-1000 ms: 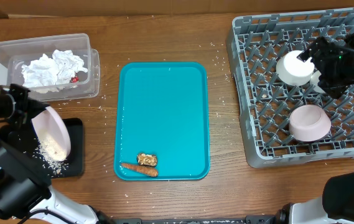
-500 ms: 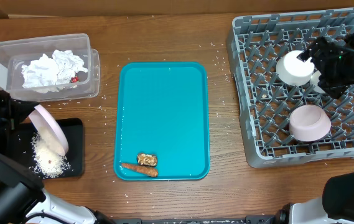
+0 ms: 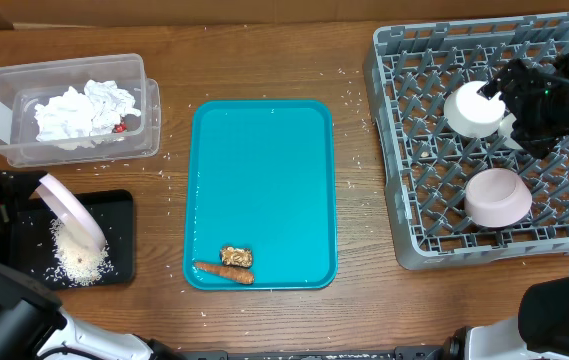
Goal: Sort waste into correct bins and load items into the dishwasher
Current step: 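Tilt the plate to pour the rice onto the black tray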
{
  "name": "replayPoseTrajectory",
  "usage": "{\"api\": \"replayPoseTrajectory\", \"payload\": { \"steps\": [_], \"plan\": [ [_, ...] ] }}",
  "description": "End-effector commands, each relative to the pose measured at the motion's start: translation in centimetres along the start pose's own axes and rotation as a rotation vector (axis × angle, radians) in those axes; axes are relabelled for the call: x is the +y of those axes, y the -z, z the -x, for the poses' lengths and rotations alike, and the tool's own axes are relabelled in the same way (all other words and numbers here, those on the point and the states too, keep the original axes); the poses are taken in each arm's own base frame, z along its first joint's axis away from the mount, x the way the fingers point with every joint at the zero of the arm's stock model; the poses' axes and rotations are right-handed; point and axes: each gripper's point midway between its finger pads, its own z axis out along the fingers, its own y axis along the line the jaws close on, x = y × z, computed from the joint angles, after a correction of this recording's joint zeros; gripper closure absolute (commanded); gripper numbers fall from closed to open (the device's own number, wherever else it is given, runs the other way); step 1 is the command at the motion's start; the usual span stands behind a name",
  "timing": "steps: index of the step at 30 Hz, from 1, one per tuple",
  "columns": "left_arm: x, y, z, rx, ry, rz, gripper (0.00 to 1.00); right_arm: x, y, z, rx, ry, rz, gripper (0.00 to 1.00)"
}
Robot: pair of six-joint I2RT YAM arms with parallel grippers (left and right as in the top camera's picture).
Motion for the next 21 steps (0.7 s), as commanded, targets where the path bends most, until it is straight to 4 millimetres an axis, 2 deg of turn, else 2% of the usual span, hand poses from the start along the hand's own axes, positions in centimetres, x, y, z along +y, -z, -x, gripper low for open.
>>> {"api": "replayPoseTrajectory", "payload": {
  "steps": [1,3,5,12,16,20,21],
  "plan": [
    [-0.9,1.4,0.2,-0.036,-0.082,-0.071,0.95,0.5,1.1,0.7,-0.039,0.008,0.016,0.0],
    [-1.3,1.7,-0.4,-0.014,-0.047,-0.113,0.96,0.5,1.1,0.7,-0.039,0.008,0.016,0.0],
    [-2.1,2.0,-0.5,-0.011,-0.088,-0.165,0.96,0.5,1.1,0.7,-0.039,0.008,0.016,0.0],
    [-1.8,2.1,-0.3,-0.018,-0.066,-0.151,0.96,0.5,1.1,0.7,-0.039,0.008,0.016,0.0],
    [-2.5,2.2,-0.5,-0.009,-0.084,-0.192,0.96,0.5,1.1,0.7,-0.039,0.008,0.016,0.0],
    [-2.8,2.3,-2.0,0.038,-0.062,-0.224,0.96,0.5,1.1,0.7,-0.039,0.008,0.016,0.0],
    [-2.3,2.2,-1.9,0.034,-0.074,-0.195,0.96,0.5,1.1,0.7,-0.039,0.008,0.016,0.0]
  ]
}}
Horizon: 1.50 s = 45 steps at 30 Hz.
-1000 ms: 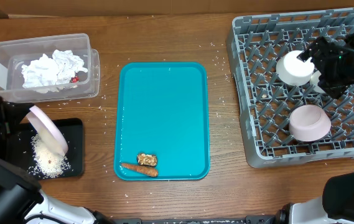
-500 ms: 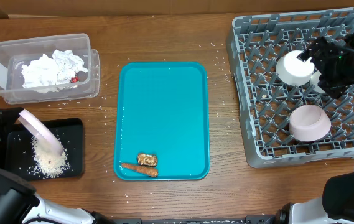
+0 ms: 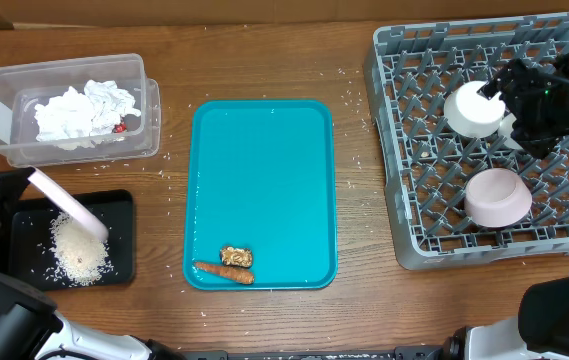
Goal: Sort waste into correct bins and load items into the dishwasher
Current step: 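Tilt the plate to pour the rice onto the black tray, then carry the emptied plate back and set it on the teal tray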
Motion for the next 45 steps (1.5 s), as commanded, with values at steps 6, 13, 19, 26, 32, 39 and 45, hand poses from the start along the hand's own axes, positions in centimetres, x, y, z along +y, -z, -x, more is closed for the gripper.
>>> {"api": "replayPoseTrajectory", "payload": {
  "steps": [6,13,19,26,32,39,45],
  "plan": [
    [-0.2,0.4,-1.1,0.004,-0.069,0.002,0.96,0.5,1.1,0.7,-0.038,0.007,0.015,0.0],
    [0.4,0.6,-2.8,0.032,-0.063,0.061,0.96,0.5,1.1,0.7,-0.038,0.007,0.015,0.0],
    [-0.9,1.4,-6.0,-0.018,-0.197,0.135,0.96,0.5,1.1,0.7,-0.038,0.007,0.015,0.0],
    [-1.5,0.9,-12.3,-0.07,-0.369,0.345,0.96,0.5,1.1,0.7,-0.038,0.007,0.015,0.0],
    [-2.8,-3.0,-17.7,-0.057,-0.646,0.481,0.96,0.5,1.1,0.7,-0.038,0.007,0.015,0.0],
    [-4.7,-9.1,-19.0,-0.145,-0.867,0.596,0.96,0.5,1.1,0.7,-0.039,0.007,0.016,0.0],
    [-6.7,-18.5,-22.3,-0.147,-1.158,0.574,0.96,0.5,1.1,0.7,-0.038,0.007,0.015,0.0]
  ]
}}
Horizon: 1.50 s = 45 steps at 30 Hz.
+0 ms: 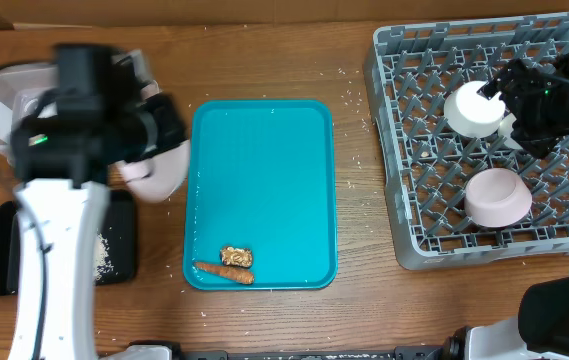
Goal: Sort waste into correct bins and load items into the dishwasher
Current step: 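Carry the emptied plate back and set it on the teal tray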
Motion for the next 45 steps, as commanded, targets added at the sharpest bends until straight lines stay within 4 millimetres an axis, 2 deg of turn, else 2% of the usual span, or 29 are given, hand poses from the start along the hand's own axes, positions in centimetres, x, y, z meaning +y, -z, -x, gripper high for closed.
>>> {"api": "replayPoseTrajectory", "payload": {
  "steps": [1,4,6,10,13,16,19,21,24,26,29,36,39,40,41,42,43,45],
  "plan": [
    [-2.2,-4.9,-0.1,-0.012,-0.093,0.104,0.96,0.5,1.1,0.6,-0.038,0.008,0.015,0.0],
    [-4.5,-8.9,-1.8,0.053,-0.158,0.092,0.96,0.5,1.1,0.6,-0.038,0.008,0.015,0.0],
    [-5.4,-11.5,-3.0,0.093,-0.192,0.102,0.96,0.5,1.1,0.7,-0.038,0.008,0.016,0.0],
    [-5.3,-16.3,-5.0,0.142,-0.249,0.186,0.95,0.5,1.1,0.6,-0.038,0.008,0.015,0.0],
    [-4.9,-18.5,-6.4,0.185,-0.273,0.227,0.93,0.5,1.1,0.7,-0.038,0.008,0.016,0.0],
    [-4.3,-19.9,-7.4,0.224,-0.281,0.251,0.89,0.5,1.1,0.6,-0.038,0.008,0.015,0.0],
    [-3.3,-20.5,-7.4,0.226,-0.285,0.296,0.88,0.5,1.1,0.7,-0.038,0.008,0.016,0.0],
    [-2.6,-20.5,-7.0,0.205,-0.293,0.335,0.78,0.5,1.1,0.6,-0.038,0.008,0.015,0.0],
    [-2.4,-20.4,-6.6,0.192,-0.313,0.353,0.69,0.5,1.1,0.7,-0.038,0.008,0.016,0.0],
    [-2.6,-20.2,-6.5,0.196,-0.338,0.35,0.63,0.5,1.1,0.6,-0.038,0.008,0.015,0.0],
    [-2.9,-18.8,-6.1,0.213,-0.358,0.356,0.6,0.5,1.1,0.6,-0.038,0.008,0.015,0.0],
    [-4.5,-11.3,-4.6,0.272,-0.36,0.392,0.53,1.2,1.1,0.8,-0.042,-0.001,0.048,0.0],
    [-5.0,-7.9,-3.8,0.264,-0.354,0.393,0.51,1.8,1.2,-0.5,0.025,-0.008,0.091,0.0],
    [-5.0,-6.9,-3.5,0.254,-0.349,0.389,0.45,2.1,1.2,-1.0,0.053,-0.012,0.109,0.0],
    [-5.1,-5.9,-3.1,0.242,-0.344,0.383,0.16,2.3,1.3,-1.5,0.076,-0.014,0.125,0.0],
    [-5.2,-4.9,-2.7,0.223,-0.334,0.376,0.0,2.4,1.3,-2.1,0.105,-0.02,0.136,0.0],
    [-5.1,-3.2,-1.7,0.184,-0.314,0.363,0.0,2.7,1.5,-3.0,0.144,-0.008,0.159,0.0],
    [-4.5,-1.4,-0.4,0.131,-0.279,0.352,0.0,3.9,1.7,-4.4,0.2,0.059,0.217,0.0]
  ]
}}
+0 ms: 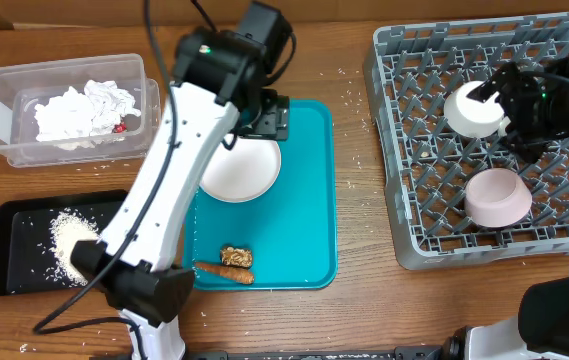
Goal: Sort waste into correct bins and load items into the dishwasher
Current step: 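Carry the emptied plate back and set it on the teal tray, then move left gripper toward the food scraps on the teal tray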
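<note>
My left arm reaches over the teal tray (pixel 304 200), its gripper (pixel 262 120) shut on the far rim of a round white plate (pixel 239 168). The plate lies roughly level over the tray's left part. A carrot (pixel 224 271) and a brown food scrap (pixel 236 256) lie at the tray's near edge. My right gripper (pixel 509 103) sits against a white cup (pixel 471 110) in the grey dish rack (pixel 404 220); its fingers are hidden under the wrist. A pink bowl (pixel 497 196) rests in the rack nearer to me.
A black tray (pixel 19 270) with a pile of rice (pixel 69 240) lies at the near left. A clear bin (pixel 4 120) with white tissues (pixel 84 110) stands at the far left. Grains of rice are scattered on the wooden table.
My left gripper and the plate have moved right, from the gap between clear bin and teal tray to over the tray's left part. The plate now faces up. The right gripper shifted slightly.
The plate was first held tilted over the black tray, rice piled beneath it, and it was tilted more steeply shortly after. Then it was beside the teal tray's left edge. Now it is over the teal tray. The right gripper stayed by the white cup.
</note>
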{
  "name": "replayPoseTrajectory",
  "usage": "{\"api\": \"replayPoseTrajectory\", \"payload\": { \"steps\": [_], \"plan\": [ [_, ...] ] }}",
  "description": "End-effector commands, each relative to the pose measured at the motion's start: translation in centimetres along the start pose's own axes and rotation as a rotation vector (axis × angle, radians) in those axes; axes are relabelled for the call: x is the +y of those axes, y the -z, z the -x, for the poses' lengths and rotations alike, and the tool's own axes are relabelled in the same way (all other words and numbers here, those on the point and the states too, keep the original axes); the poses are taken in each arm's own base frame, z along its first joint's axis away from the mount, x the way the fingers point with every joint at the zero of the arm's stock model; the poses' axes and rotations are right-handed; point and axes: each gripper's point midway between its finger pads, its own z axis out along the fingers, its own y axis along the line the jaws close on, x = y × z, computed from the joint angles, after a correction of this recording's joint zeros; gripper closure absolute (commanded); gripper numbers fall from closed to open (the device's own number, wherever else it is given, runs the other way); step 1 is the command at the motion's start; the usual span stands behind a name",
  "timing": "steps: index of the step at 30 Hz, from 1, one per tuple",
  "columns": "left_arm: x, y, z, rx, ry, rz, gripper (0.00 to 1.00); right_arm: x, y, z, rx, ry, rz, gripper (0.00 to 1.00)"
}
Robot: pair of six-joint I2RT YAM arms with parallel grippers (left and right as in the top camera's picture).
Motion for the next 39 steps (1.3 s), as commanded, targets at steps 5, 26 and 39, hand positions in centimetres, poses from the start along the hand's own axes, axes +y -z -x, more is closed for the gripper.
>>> {"api": "replayPoseTrajectory", "payload": {
  "steps": [5,26,39],
  "plan": [
    [9.8,6.9,2.2,-0.209,0.344,0.001,0.0,5.1,-0.3,-7.1,0.195,0.33,0.127,0.0],
    [16.5,10.8,-2.2,-0.219,0.438,-0.159,0.0,6.0,-4.2,-14.0,0.087,0.485,-0.267,0.0],
    [12.7,4.3,-14.6,0.113,0.475,-0.233,0.0,-1.5,-0.6,-1.6,-0.079,0.09,-0.3,0.0]
  ]
}}
